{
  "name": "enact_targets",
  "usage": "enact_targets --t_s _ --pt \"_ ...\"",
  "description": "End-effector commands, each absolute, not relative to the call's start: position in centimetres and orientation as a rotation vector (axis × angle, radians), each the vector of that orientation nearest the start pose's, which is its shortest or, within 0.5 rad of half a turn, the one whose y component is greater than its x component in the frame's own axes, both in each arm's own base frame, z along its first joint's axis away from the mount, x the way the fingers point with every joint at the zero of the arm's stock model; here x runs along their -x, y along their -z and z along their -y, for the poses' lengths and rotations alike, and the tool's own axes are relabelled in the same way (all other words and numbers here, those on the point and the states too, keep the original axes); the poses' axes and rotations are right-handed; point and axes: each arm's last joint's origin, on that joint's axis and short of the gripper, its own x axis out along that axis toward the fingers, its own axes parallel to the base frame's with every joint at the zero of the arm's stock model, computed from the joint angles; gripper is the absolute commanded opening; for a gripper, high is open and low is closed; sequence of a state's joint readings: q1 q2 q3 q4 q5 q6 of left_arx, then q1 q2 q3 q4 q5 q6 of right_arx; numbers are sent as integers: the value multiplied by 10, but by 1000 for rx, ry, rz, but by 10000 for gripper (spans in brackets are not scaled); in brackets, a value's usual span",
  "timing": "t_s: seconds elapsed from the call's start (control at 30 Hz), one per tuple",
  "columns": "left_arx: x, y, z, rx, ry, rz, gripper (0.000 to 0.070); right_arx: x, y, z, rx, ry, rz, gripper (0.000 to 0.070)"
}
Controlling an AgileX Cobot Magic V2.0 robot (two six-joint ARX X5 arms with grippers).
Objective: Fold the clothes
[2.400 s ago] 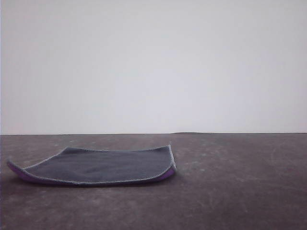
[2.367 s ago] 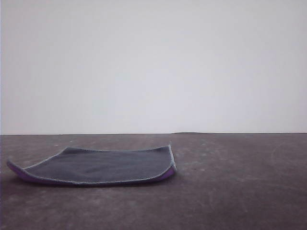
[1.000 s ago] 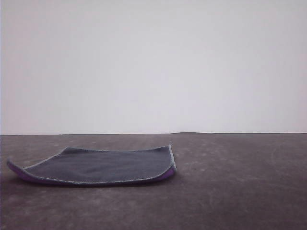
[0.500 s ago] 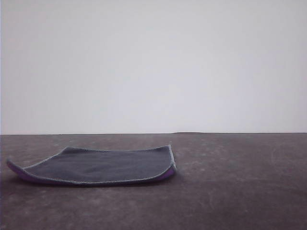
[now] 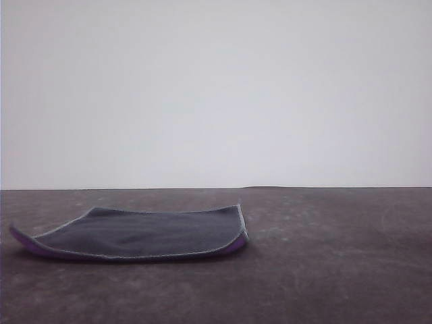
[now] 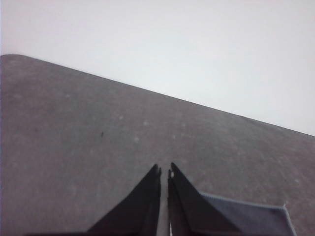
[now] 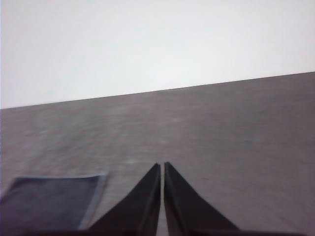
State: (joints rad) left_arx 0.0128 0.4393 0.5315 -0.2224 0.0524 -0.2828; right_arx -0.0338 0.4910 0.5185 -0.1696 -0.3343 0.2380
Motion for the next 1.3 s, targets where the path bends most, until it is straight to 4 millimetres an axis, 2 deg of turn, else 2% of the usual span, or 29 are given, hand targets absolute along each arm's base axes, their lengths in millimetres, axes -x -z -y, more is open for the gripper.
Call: enact_targets --t_s 0.0,0.1,0.2,0.3,0.43,0.63,0.87,0.9,0.97,1.07,1.13,1.27 --pt "-126 -304 0 244 31 -150 18 -140 -293 -7 -282 -346 -216 6" --pt "-146 -324 0 191 43 -238 18 -164 -308 -10 -308 -443 -295 6" --pt "-168 -333 1 160 75 -348 18 -187 -318 -15 -335 -529 -397 6" --pt "-189 -333 3 160 136 -452 18 -209 -319 -22 -346 -579 -489 6" --pt "-211 -323 5 186 234 -526 17 -230 -309 -31 -330 -611 -561 7" --pt "-226 -305 8 231 322 -638 18 -243 -291 -40 -326 -633 -648 7" --pt "-227 -303 8 239 336 -652 38 -244 -289 -42 -313 -640 -655 9" --pt "-226 -303 8 239 335 -657 71 -244 -289 -42 -309 -641 -656 33" --pt "-226 -302 8 242 334 -668 182 -243 -289 -42 -297 -644 -658 173" --pt "-225 -300 8 246 332 -688 359 -243 -287 -42 -296 -644 -672 517" --pt "-224 -299 8 248 330 -703 370 -243 -286 -42 -298 -643 -683 573" --pt "-227 -295 8 253 328 -728 366 -247 -282 -42 -300 -642 -692 573"
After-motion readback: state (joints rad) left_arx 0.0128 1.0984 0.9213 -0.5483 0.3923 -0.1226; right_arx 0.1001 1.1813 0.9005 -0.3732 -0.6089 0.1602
